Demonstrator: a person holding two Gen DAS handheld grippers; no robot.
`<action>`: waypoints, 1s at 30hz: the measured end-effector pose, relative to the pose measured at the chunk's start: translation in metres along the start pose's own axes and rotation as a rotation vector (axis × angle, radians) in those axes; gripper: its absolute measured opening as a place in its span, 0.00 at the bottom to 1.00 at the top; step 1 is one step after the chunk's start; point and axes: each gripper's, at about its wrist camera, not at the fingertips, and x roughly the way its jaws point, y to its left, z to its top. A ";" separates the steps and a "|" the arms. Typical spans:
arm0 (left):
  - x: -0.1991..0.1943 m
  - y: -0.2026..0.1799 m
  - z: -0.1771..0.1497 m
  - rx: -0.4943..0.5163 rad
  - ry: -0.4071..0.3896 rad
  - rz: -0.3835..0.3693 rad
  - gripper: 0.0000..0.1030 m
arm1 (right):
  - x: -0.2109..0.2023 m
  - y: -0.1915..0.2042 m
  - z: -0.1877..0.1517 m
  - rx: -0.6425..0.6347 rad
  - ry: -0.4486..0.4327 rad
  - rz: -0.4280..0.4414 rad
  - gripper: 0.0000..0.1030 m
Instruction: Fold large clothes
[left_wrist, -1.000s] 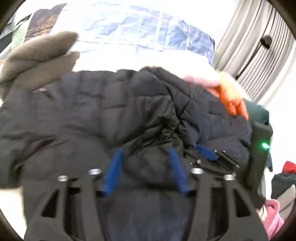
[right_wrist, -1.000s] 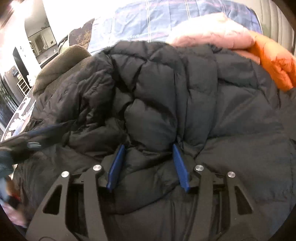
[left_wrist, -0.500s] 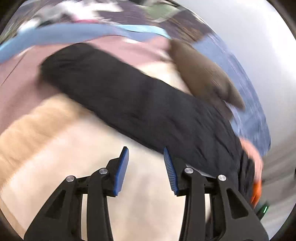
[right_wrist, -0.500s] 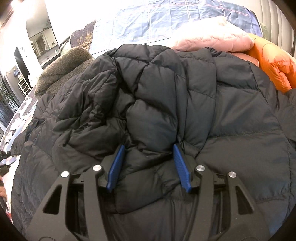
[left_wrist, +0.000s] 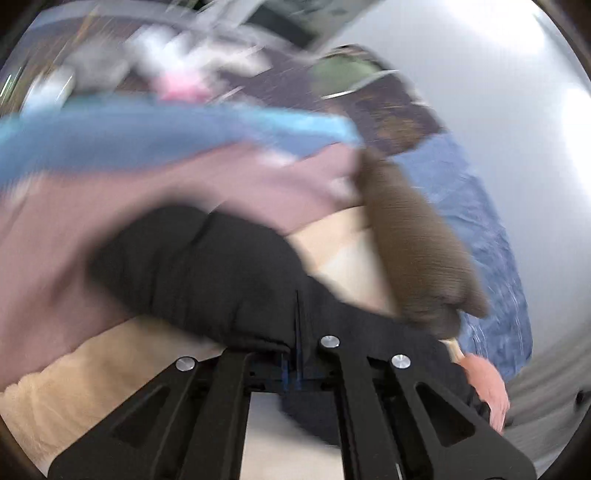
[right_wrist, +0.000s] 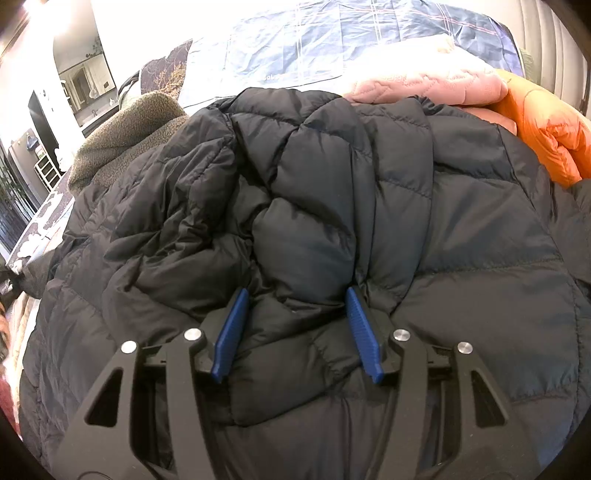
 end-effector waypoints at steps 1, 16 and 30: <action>-0.007 -0.024 0.001 0.063 -0.021 -0.019 0.02 | 0.000 0.000 0.000 0.000 0.000 0.000 0.55; -0.037 -0.373 -0.248 1.036 0.199 -0.496 0.10 | -0.042 -0.039 -0.001 0.052 0.038 0.120 0.74; -0.013 -0.308 -0.280 0.965 0.404 -0.484 0.57 | -0.104 -0.070 0.019 0.066 -0.048 0.076 0.73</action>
